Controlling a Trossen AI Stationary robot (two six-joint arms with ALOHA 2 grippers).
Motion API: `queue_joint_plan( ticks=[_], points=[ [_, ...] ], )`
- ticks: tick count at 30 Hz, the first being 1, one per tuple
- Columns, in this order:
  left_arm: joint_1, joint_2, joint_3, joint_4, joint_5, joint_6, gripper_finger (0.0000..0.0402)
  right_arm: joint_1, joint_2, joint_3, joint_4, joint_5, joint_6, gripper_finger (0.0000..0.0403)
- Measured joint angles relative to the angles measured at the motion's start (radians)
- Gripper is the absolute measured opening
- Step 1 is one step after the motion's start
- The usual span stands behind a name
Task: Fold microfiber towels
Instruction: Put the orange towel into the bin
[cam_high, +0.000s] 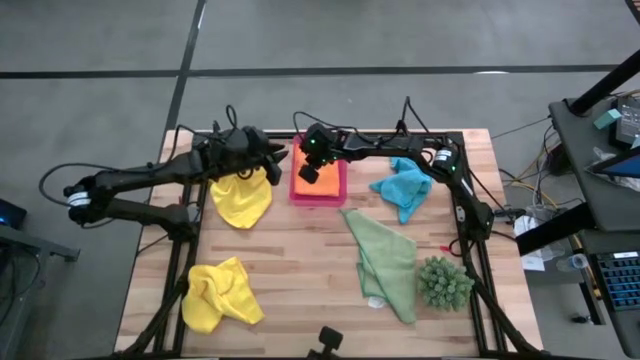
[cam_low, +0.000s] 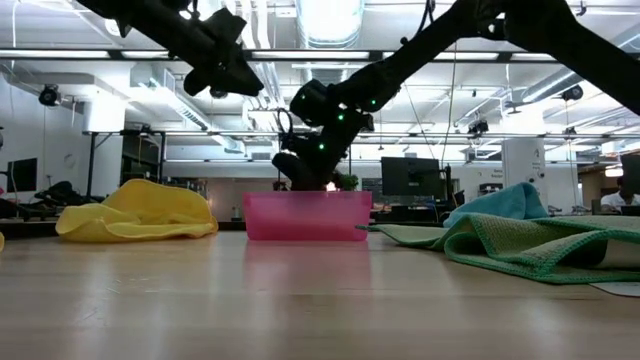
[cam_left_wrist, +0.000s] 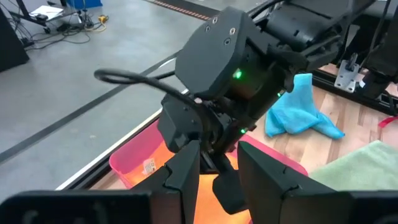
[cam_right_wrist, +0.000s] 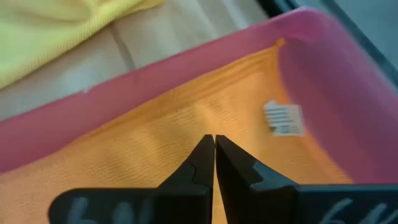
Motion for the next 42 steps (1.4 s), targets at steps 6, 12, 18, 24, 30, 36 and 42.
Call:
queue_joint_plan(
  ticks=[6, 12, 18, 24, 30, 36, 42],
  points=[
    [0.0, 0.0, -0.016, 0.009, 0.0, 0.0, 0.0093, -0.003, 0.046, -0.001, 0.005, -0.001, -0.001, 0.0008],
    [0.0, 0.0, -0.017, 0.008, -0.001, 0.0, 0.0093, -0.005, 0.051, -0.001, -0.029, 0.073, -0.003, 0.0008],
    [0.001, 0.0, -0.018, 0.014, -0.003, 0.0, 0.0093, 0.007, 0.014, -0.001, -0.022, 0.071, -0.014, 0.0008],
    [0.001, 0.0, -0.02, 0.013, -0.004, 0.0, 0.0093, 0.041, -0.034, -0.001, -0.072, -0.033, -0.041, 0.0008],
    [0.001, 0.0, -0.021, 0.017, -0.004, 0.0, 0.0093, 0.07, -0.015, -0.001, -0.093, -0.162, -0.068, 0.0008],
    [0.001, 0.0, -0.024, 0.032, -0.004, 0.0, 0.0093, 0.077, 0.001, -0.002, -0.137, -0.164, -0.103, 0.0008],
    [0.001, 0.0, -0.027, 0.044, -0.004, 0.001, 0.0093, 0.079, 0.001, -0.002, -0.202, -0.191, -0.144, 0.0008]
  ],
)
